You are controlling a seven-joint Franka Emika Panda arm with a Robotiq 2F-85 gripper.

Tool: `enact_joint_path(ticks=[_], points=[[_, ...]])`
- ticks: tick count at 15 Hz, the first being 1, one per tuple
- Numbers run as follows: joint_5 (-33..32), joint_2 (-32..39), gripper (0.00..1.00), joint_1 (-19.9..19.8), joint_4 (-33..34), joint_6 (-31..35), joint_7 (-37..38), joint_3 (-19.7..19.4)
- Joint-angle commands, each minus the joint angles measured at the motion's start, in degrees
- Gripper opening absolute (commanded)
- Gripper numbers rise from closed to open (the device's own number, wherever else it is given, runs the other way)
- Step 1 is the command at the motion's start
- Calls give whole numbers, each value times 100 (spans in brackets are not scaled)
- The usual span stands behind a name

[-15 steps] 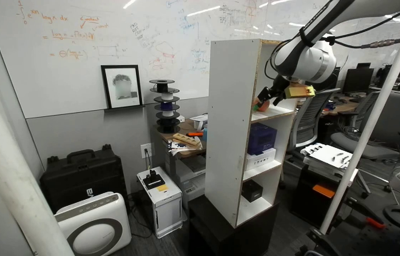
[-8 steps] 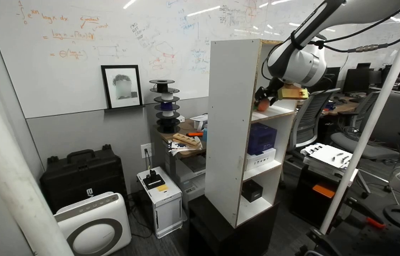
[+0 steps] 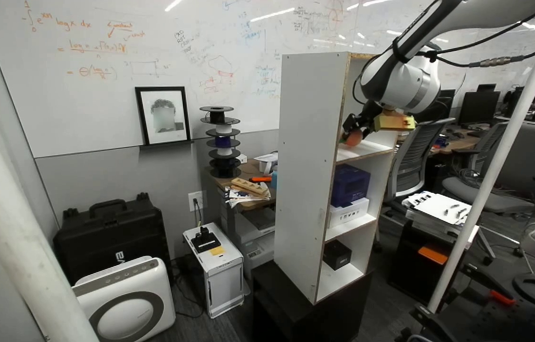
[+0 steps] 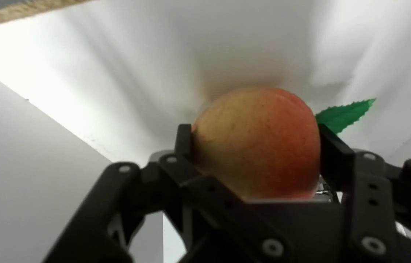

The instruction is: Pick up the plush toy and put it on top of the cabinet

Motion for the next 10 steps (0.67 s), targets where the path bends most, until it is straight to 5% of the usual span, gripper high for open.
enact_joint_path(ticks=[1, 5, 10], points=[[-1186, -1015, 53, -213, -717, -1039, 489, -198], [-2173, -2048, 53, -403, -1118, -3141, 536, -271], [-2333, -3124, 53, -379, -393, -5476, 642, -274]])
